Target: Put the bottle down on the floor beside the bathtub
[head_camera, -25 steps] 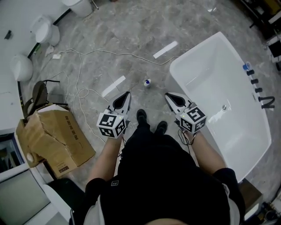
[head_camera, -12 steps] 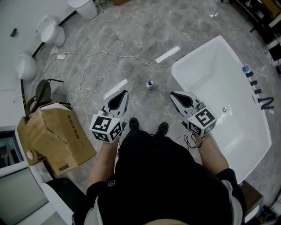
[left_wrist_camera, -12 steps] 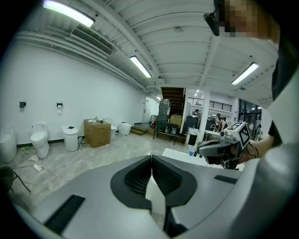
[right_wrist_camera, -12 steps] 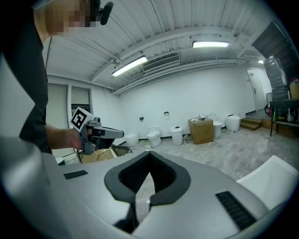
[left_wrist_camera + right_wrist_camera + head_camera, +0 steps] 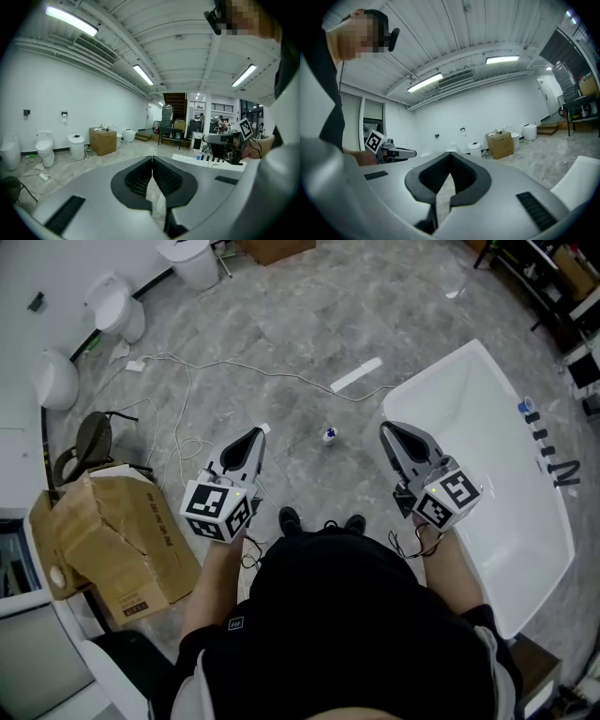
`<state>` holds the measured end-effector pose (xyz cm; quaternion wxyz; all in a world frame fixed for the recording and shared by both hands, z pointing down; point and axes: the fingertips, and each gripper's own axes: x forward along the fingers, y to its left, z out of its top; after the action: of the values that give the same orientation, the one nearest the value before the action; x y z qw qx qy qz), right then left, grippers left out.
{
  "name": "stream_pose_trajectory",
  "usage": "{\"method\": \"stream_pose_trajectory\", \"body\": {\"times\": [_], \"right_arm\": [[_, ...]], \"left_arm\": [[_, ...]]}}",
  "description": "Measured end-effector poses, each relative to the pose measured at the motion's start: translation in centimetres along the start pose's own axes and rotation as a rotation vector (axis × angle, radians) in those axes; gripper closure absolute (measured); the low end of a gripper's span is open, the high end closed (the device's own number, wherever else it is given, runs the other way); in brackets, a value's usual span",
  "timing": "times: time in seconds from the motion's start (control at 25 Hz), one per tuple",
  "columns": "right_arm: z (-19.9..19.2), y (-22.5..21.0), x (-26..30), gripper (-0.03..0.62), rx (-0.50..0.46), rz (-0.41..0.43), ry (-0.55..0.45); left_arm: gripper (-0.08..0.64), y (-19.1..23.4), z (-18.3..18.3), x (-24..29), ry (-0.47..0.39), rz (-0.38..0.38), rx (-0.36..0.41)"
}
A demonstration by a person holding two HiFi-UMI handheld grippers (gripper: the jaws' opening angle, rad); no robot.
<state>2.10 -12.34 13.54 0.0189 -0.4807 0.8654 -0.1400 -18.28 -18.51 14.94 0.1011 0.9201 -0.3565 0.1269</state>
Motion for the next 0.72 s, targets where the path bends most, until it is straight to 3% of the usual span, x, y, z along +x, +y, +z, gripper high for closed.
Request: {"method": "stream_pose_trajectory", "body": {"times": [0.32, 0.72], "right_arm": [[2.7, -0.9, 2.0, 0.565, -0.067, -0.095, -0.049], [6.9, -2.7, 1.9, 0.565, -0.135, -0.109, -0.141]], "left_arm": [[0.543, 5.5, 3.6, 0.4, -0.089, 0.050, -0.015], [0.543, 5.1, 7.6, 2.4, -0.141, 0.043, 0.031]]}}
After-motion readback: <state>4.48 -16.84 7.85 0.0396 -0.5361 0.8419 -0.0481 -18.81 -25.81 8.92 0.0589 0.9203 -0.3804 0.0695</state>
